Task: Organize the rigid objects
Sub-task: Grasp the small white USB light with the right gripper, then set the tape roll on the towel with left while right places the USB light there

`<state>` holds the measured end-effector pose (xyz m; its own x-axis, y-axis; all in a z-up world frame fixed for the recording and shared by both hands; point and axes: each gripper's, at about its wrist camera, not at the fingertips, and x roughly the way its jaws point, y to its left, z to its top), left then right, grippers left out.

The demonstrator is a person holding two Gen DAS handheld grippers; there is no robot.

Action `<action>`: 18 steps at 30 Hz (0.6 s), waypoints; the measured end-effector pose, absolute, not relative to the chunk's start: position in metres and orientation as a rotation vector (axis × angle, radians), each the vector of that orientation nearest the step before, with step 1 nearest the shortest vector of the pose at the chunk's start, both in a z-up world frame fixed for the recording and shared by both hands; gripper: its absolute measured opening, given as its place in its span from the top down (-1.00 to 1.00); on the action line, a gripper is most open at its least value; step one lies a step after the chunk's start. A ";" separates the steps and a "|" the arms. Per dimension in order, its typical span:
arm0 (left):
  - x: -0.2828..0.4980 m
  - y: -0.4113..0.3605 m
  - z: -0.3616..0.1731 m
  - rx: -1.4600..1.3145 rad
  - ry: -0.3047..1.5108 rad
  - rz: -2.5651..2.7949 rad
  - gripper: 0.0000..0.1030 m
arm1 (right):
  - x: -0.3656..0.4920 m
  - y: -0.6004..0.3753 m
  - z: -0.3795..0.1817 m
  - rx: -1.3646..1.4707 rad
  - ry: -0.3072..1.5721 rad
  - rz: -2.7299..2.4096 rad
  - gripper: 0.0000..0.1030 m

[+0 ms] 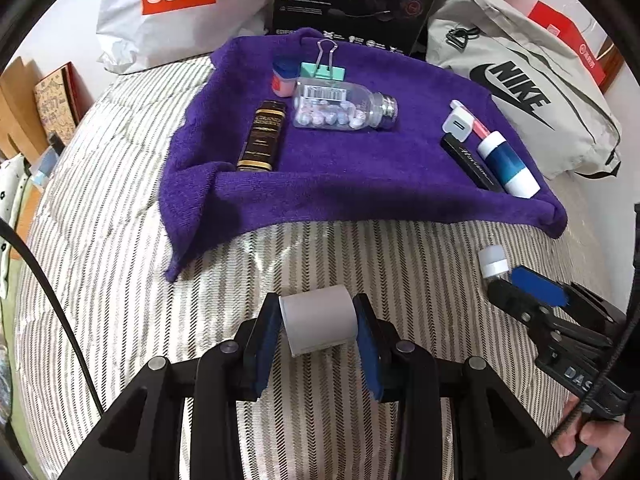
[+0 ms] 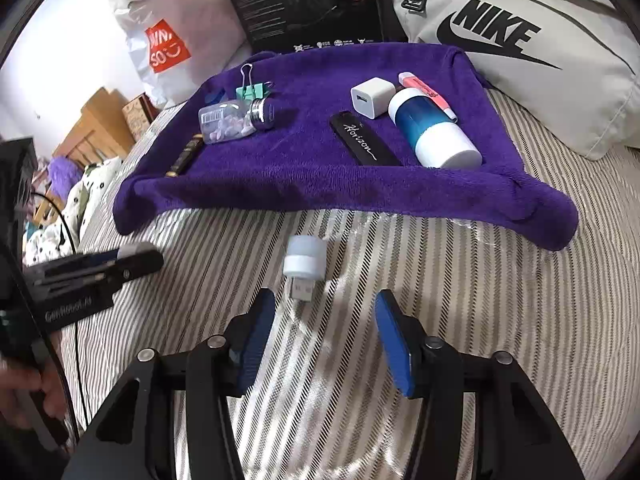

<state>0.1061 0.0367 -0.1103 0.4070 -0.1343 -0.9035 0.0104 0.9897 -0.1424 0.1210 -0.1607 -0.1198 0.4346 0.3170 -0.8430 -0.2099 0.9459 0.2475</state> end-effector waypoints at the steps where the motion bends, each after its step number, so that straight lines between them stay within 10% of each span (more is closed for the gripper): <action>1: 0.107 0.036 -0.110 -0.121 1.147 -0.098 0.32 | 0.122 -0.159 -0.120 0.107 1.068 0.322 0.03; 18: 0.106 0.044 -0.109 -0.151 1.138 -0.128 0.32 | 0.140 -0.128 -0.123 -0.045 1.032 0.265 0.51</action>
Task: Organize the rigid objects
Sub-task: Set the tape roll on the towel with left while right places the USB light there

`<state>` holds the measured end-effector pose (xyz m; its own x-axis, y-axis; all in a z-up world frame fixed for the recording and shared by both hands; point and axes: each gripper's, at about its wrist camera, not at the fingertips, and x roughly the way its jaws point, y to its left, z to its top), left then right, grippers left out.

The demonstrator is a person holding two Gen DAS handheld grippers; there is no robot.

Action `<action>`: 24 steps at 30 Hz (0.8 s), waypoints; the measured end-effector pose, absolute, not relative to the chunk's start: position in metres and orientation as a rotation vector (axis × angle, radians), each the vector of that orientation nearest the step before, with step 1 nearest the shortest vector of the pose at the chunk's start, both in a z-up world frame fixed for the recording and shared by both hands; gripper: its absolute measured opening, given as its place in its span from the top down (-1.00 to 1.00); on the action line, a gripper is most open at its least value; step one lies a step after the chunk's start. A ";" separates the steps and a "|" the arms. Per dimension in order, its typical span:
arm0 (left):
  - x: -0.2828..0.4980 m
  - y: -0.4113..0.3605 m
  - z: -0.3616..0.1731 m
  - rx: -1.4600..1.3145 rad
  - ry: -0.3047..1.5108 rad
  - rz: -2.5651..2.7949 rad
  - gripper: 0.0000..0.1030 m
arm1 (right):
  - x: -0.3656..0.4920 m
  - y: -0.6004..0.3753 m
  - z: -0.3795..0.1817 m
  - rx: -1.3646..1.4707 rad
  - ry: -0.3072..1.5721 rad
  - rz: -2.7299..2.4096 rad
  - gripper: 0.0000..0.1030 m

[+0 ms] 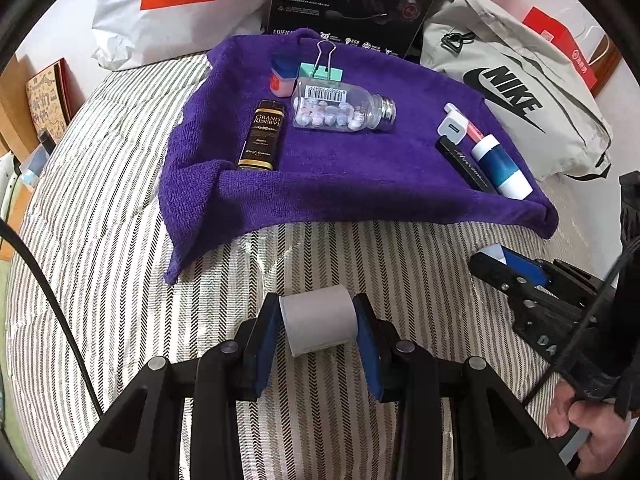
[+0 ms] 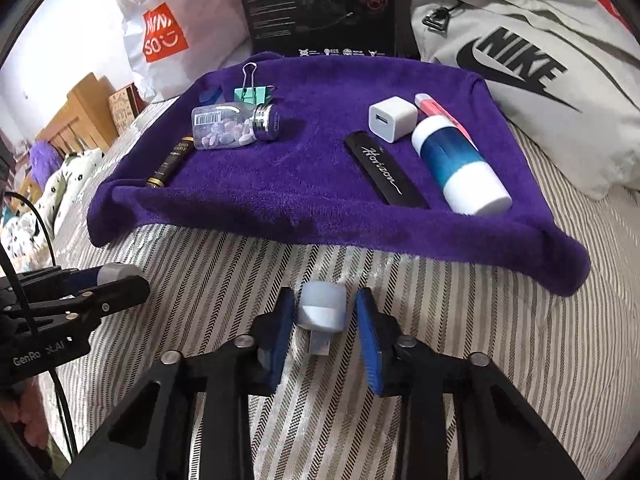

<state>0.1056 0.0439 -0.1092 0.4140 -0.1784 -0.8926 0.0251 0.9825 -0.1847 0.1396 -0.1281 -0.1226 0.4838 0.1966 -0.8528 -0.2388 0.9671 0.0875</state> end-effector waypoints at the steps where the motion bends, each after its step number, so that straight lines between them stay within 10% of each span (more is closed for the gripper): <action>1: 0.105 0.045 -0.109 -0.149 1.137 -0.128 0.32 | 0.140 -0.128 -0.123 -0.052 1.033 0.270 0.52; 24: 0.134 0.034 -0.074 -0.097 1.075 -0.145 0.32 | 0.125 -0.171 -0.081 0.022 1.008 0.369 0.53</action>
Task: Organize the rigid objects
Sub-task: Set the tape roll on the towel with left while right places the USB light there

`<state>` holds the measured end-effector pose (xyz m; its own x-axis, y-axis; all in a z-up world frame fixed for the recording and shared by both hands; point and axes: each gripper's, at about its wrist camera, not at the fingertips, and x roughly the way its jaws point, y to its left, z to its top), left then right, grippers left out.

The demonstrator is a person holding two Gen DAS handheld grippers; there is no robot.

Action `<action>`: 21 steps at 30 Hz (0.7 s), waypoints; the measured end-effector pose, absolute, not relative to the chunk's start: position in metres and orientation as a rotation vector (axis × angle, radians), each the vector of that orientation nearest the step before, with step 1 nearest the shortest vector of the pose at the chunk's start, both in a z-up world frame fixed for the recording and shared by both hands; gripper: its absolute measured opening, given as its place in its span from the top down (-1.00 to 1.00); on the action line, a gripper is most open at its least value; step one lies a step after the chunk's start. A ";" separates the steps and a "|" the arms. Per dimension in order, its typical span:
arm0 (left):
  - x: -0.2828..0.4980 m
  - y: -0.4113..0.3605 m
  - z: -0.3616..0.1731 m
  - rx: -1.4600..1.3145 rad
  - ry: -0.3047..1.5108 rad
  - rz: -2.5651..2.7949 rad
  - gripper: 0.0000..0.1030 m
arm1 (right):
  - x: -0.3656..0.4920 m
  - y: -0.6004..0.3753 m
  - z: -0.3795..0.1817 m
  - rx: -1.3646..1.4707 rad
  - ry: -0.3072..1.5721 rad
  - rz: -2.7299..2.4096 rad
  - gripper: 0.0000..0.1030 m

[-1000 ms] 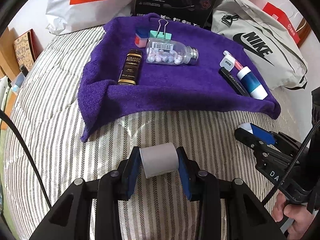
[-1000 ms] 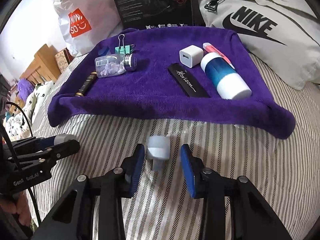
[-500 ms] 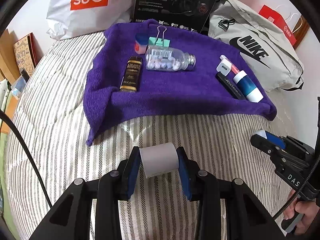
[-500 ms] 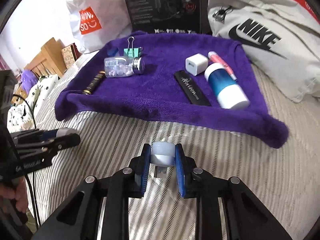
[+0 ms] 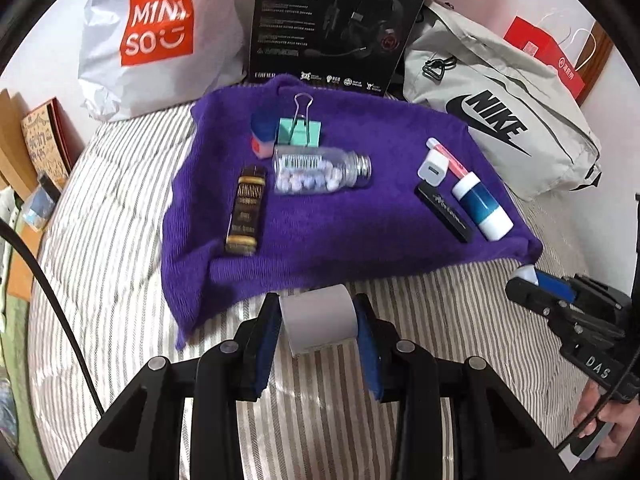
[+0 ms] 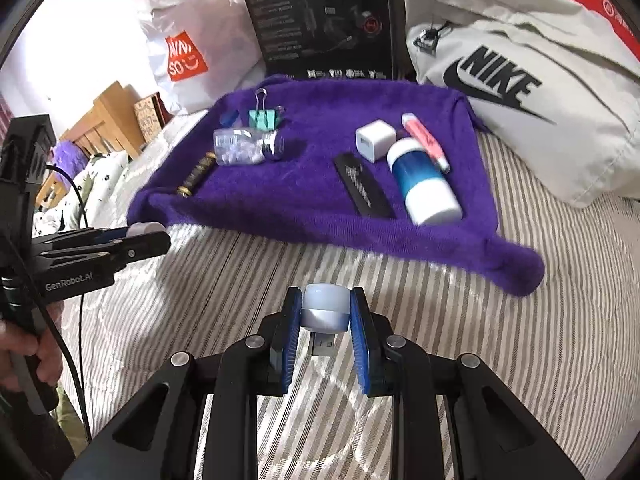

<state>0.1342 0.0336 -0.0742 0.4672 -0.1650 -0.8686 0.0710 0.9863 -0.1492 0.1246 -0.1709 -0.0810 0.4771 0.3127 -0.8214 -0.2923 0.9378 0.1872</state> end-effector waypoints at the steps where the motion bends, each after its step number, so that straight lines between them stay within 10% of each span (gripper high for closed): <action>1: 0.138 0.033 -0.072 -0.091 1.073 -0.146 0.32 | 0.126 -0.171 -0.078 0.027 0.995 0.372 0.53; 21: 0.206 0.033 -0.082 -0.047 1.094 -0.133 0.32 | 0.206 -0.165 -0.081 0.047 0.994 0.437 0.53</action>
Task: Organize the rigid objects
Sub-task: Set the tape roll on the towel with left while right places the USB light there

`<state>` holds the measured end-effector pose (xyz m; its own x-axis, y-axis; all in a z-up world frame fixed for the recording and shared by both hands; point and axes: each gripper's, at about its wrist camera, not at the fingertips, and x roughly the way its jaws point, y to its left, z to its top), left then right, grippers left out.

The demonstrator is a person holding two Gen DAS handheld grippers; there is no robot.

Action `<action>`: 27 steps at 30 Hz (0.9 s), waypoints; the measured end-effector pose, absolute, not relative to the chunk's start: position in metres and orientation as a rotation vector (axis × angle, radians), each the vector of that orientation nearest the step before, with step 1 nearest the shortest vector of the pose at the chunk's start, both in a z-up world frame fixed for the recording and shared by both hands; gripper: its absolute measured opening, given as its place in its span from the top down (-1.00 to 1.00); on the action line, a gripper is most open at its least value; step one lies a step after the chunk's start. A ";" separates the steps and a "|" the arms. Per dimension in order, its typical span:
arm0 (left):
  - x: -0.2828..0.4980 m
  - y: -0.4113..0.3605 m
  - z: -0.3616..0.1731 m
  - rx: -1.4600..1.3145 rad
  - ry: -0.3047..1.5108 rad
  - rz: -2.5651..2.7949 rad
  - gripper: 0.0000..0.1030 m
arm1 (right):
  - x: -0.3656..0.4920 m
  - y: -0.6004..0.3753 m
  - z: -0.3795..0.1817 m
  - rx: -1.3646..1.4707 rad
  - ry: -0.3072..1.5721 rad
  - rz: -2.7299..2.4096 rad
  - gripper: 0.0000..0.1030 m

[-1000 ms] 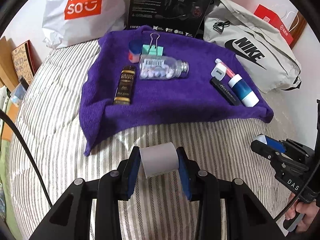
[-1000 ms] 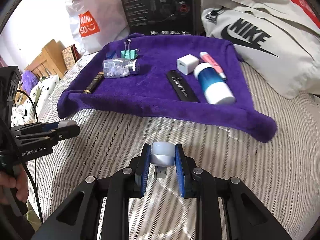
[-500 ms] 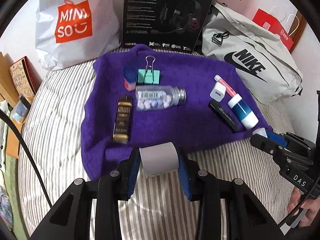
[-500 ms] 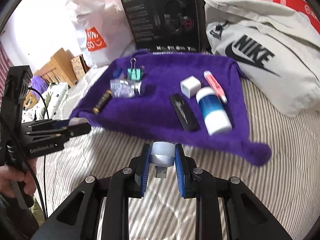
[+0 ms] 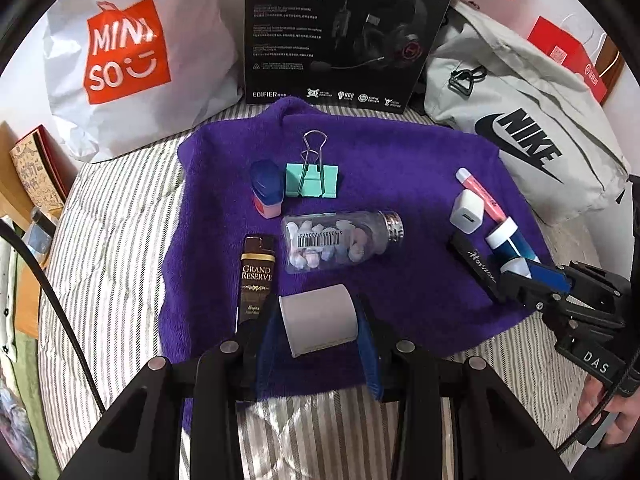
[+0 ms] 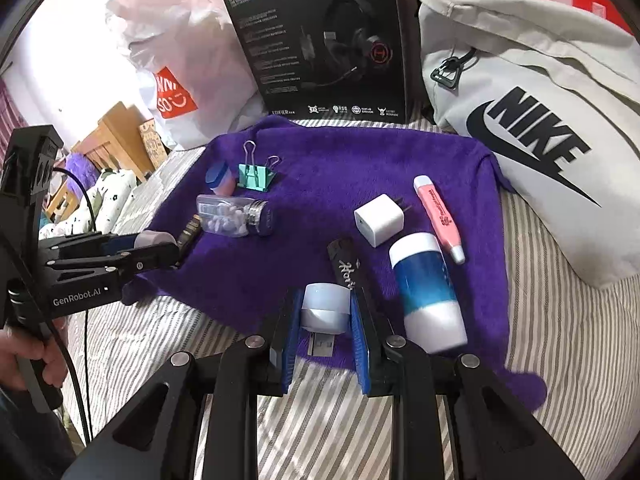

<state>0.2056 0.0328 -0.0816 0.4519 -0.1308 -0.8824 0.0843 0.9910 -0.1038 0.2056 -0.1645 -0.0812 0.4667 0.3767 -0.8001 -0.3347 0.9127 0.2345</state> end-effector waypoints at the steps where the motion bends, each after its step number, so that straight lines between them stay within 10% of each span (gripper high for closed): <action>1: 0.208 0.032 -0.084 -0.048 1.098 -0.137 0.32 | 0.209 -0.163 -0.083 0.044 0.999 0.442 0.53; 27: 0.239 0.015 -0.116 0.047 1.136 -0.209 0.32 | 0.231 -0.130 -0.117 -0.095 1.090 0.569 0.53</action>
<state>0.2391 0.0151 -0.1158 0.4041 -0.1414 -0.9037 0.1890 0.9796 -0.0687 0.2315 -0.1299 -0.1173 0.3354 0.3898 -0.8576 -0.4805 0.8538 0.2001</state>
